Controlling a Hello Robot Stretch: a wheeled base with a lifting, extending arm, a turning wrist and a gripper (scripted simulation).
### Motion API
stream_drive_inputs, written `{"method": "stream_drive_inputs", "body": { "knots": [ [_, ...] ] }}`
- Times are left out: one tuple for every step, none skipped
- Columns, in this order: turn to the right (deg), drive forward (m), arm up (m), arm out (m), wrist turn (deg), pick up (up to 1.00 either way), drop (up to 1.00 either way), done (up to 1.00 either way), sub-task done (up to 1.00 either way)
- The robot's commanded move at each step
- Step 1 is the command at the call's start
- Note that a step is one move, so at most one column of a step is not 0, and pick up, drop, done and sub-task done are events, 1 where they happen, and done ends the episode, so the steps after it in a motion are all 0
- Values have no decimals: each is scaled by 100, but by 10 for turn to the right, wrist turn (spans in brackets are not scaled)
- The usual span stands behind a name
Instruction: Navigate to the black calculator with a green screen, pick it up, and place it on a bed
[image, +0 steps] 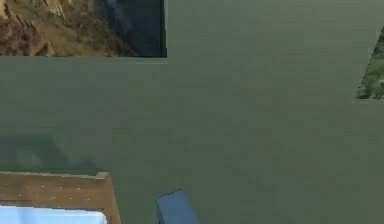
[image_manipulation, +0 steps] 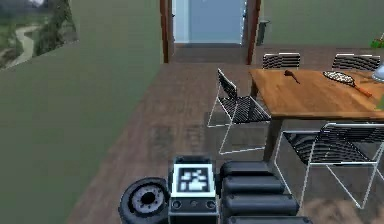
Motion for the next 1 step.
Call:
{"method": "stream_drive_inputs", "body": {
  "knots": [
    [-450, 0, 0, 0, 0, 0, 0, 0, 0]
  ]
}}
